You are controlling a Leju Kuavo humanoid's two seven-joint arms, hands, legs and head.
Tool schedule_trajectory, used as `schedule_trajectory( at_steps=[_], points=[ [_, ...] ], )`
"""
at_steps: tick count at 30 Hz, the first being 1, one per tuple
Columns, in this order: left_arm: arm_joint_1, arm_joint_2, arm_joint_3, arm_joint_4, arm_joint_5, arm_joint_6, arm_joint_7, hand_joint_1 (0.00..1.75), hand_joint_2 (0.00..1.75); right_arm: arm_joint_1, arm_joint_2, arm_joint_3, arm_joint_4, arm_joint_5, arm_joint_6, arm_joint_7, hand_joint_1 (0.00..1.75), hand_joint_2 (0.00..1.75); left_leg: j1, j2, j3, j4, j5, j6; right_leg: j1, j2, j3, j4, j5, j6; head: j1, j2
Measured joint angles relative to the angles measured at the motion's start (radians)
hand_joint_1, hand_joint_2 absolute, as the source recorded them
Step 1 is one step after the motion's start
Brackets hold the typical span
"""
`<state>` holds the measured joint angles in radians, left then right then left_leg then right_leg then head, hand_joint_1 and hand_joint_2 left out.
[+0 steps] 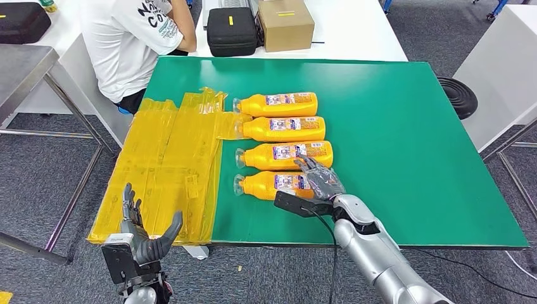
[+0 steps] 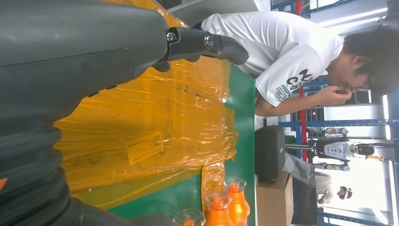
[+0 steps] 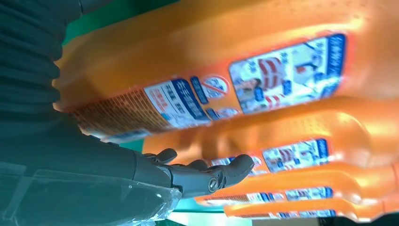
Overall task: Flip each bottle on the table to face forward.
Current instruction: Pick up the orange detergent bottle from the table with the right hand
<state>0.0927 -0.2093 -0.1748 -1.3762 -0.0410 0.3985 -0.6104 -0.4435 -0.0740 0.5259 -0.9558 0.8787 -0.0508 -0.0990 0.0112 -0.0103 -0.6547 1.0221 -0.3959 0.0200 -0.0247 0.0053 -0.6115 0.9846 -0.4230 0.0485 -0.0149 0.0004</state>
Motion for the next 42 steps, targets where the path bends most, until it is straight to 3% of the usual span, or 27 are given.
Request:
schedule_trajectory(
  at_steps=[42],
  points=[
    [0.007, -0.006, 0.003, -0.032, -0.018, -0.023, 0.017, 0.0, 1.75, 0.073, -0.019, 0.003, -0.072, 0.062, 0.05, 0.032, 0.0, 1.75, 0.0, 0.0, 0.001, 0.0, 0.0, 0.0, 0.0, 0.0, 0.001, 0.0, 0.0, 0.0, 0.0, 0.0]
  ],
)
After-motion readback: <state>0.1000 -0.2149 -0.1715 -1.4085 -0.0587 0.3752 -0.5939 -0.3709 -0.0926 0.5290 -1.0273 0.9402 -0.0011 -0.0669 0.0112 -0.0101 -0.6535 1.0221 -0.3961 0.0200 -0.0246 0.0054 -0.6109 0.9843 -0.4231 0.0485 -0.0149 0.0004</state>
